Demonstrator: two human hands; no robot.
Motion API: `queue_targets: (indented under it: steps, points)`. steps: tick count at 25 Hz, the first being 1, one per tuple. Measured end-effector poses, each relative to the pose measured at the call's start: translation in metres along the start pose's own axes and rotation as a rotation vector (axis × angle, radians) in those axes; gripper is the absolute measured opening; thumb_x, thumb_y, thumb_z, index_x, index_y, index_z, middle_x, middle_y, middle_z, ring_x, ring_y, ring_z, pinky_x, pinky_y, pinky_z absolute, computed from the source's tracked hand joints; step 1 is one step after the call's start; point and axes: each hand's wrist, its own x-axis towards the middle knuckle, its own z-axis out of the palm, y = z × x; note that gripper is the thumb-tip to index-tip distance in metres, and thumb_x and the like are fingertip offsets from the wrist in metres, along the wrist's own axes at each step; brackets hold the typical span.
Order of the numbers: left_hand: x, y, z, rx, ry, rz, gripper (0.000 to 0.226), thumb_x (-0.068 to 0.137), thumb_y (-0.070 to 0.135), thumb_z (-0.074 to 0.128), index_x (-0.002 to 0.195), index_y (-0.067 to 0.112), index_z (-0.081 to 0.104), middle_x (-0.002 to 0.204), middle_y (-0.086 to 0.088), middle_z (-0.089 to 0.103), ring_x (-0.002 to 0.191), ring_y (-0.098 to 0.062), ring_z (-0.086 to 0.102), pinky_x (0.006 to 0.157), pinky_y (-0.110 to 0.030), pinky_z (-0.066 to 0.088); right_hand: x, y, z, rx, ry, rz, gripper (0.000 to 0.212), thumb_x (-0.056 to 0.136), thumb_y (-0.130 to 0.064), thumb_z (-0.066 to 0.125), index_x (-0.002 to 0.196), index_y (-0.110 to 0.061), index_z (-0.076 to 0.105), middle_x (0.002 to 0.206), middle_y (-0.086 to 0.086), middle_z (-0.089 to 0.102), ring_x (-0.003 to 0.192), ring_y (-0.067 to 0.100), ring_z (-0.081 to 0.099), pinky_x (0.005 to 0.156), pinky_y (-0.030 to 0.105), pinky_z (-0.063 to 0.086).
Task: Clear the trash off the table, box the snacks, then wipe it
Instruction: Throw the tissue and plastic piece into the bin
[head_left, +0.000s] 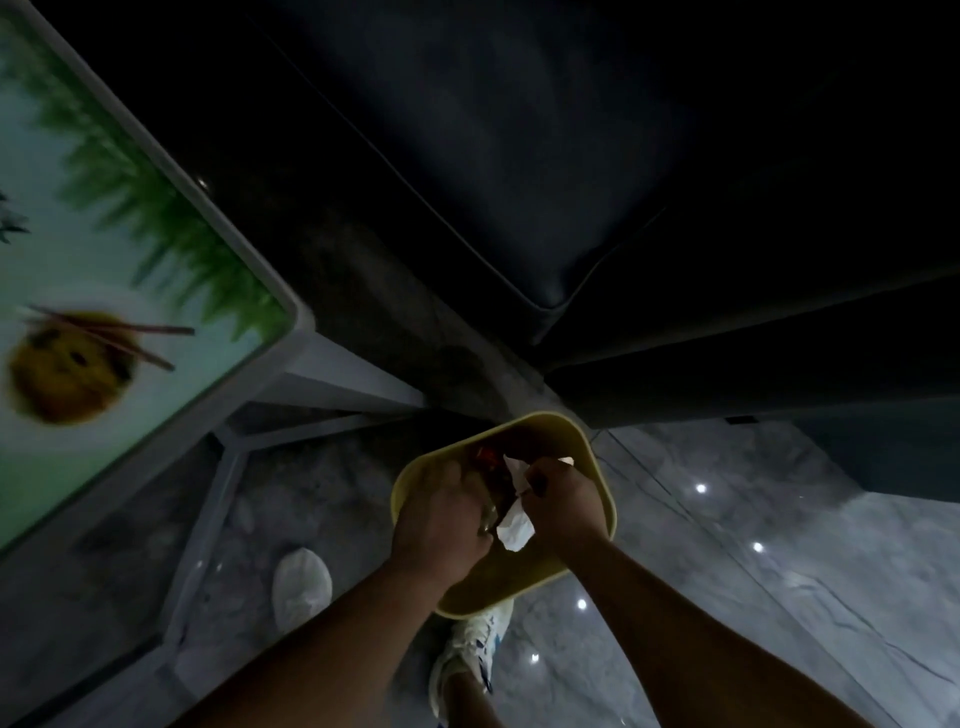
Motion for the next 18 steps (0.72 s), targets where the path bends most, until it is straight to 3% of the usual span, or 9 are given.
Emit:
queue_targets:
  steps: [5,9,13,15,17,18]
  points:
    - [0.019,-0.002,0.030,0.118,-0.047,0.051,0.048,0.085,0.044,0.066,0.124,0.021,0.050,0.134,-0.008,0.047,0.121,-0.027,0.047,0.101,-0.041,0.041,0.019,0.014,0.018,-0.035,-0.039,0.013,0.020,0.094,-0.012,0.062,0.109,-0.023,0.067,0.093,-0.009,0.064,0.076,0.005,0.057,0.060,0.016,0.040]
    - [0.025,-0.005,0.042,0.173,-0.055,0.064,0.065,0.077,0.050,0.072,0.130,0.023,0.046,0.136,-0.008,0.045,0.126,-0.030,0.043,0.107,-0.045,0.036,0.022,0.024,0.026,-0.062,-0.083,0.031,0.035,0.090,-0.013,0.067,0.122,-0.026,0.060,0.120,-0.002,0.064,0.102,0.016,0.063,0.084,0.028,0.051]
    - [0.022,-0.003,0.043,0.208,-0.043,0.085,0.068,0.078,0.047,0.070,0.133,0.022,0.041,0.136,-0.010,0.044,0.127,-0.031,0.040,0.109,-0.047,0.031,0.018,0.030,0.026,-0.113,-0.171,0.029,0.043,0.091,-0.029,0.066,0.132,-0.027,0.053,0.105,-0.006,0.055,0.110,0.023,0.061,0.091,0.036,0.050]
    - [0.020,-0.002,0.042,0.207,-0.045,0.087,0.066,0.081,0.046,0.068,0.135,0.021,0.040,0.136,-0.010,0.043,0.127,-0.031,0.040,0.109,-0.047,0.030,0.017,0.034,0.030,-0.131,-0.157,0.034,0.040,0.093,-0.027,0.063,0.132,-0.026,0.054,0.123,-0.002,0.060,0.097,0.015,0.063,0.083,0.028,0.053]
    - [0.018,-0.001,0.040,0.208,-0.042,0.080,0.060,0.082,0.046,0.066,0.131,0.021,0.043,0.135,-0.010,0.044,0.126,-0.031,0.041,0.108,-0.046,0.031,0.017,0.037,0.035,-0.153,-0.138,0.052,0.026,0.094,-0.022,0.062,0.120,-0.024,0.059,0.116,0.000,0.065,0.071,0.001,0.051,0.061,0.018,0.044]
    - [0.016,-0.001,0.038,0.209,-0.046,0.076,0.058,0.083,0.047,0.065,0.130,0.021,0.044,0.134,-0.009,0.044,0.125,-0.030,0.042,0.107,-0.046,0.031,0.015,0.035,0.035,-0.161,-0.136,0.067,0.022,0.095,-0.021,0.061,0.117,-0.022,0.059,0.109,-0.001,0.066,0.067,0.000,0.049,0.059,0.018,0.041]
